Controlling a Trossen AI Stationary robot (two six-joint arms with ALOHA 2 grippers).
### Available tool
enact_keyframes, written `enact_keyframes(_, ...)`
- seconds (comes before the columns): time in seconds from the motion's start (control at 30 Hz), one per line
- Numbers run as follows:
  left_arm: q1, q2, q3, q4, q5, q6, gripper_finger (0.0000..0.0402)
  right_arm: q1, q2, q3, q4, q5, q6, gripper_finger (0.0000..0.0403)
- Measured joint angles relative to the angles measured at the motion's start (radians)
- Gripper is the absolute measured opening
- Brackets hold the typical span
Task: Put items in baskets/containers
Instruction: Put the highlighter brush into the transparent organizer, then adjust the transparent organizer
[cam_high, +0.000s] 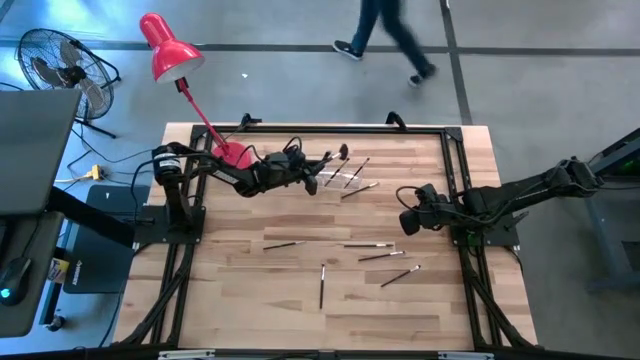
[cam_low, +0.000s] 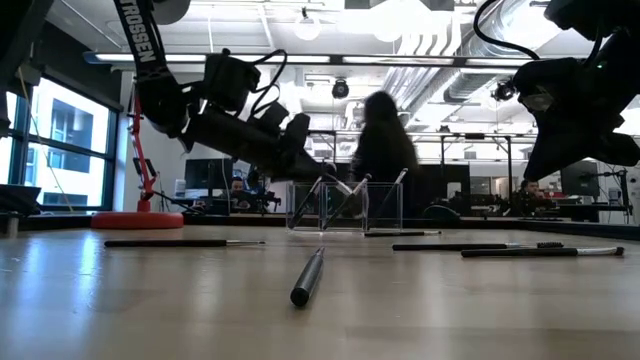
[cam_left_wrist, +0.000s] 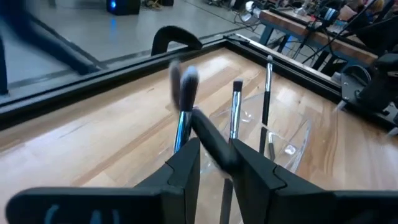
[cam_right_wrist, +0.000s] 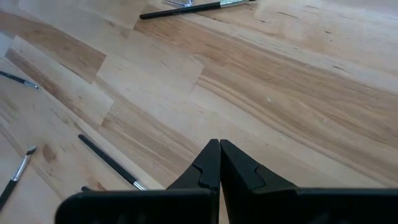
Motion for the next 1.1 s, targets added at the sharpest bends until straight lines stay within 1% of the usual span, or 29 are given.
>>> enact_keyframes(0.4, 0.0, 0.0, 0.0, 0.0, 0.009, 0.004, 0.0085, 0.0, 0.0, 0.0, 0.008, 0.012, 0.004, 0.0)
enact_keyframes(0.53, 0.0, 0.0, -0.001, 0.036, 0.011, 0.004, 0.0085, 0.0, 0.0, 0.0, 0.01, 0.022, 0.004, 0.0)
enact_keyframes(0.7, 0.0, -0.007, -0.001, 0.131, 0.116, 0.007, 0.0085, 0.0, 0.0, 0.0, 0.011, 0.022, 0.004, 0.0)
enact_keyframes(0.77, 0.0, -0.024, -0.001, 0.138, 0.143, 0.026, 0.0085, 0.0, 0.0, 0.0, 0.011, 0.022, 0.004, 0.0)
enact_keyframes(1.1, 0.0, -0.181, 0.0, 0.113, 0.142, 0.069, 0.0085, 0.0, 0.0, 0.0, 0.011, 0.046, -0.003, 0.0)
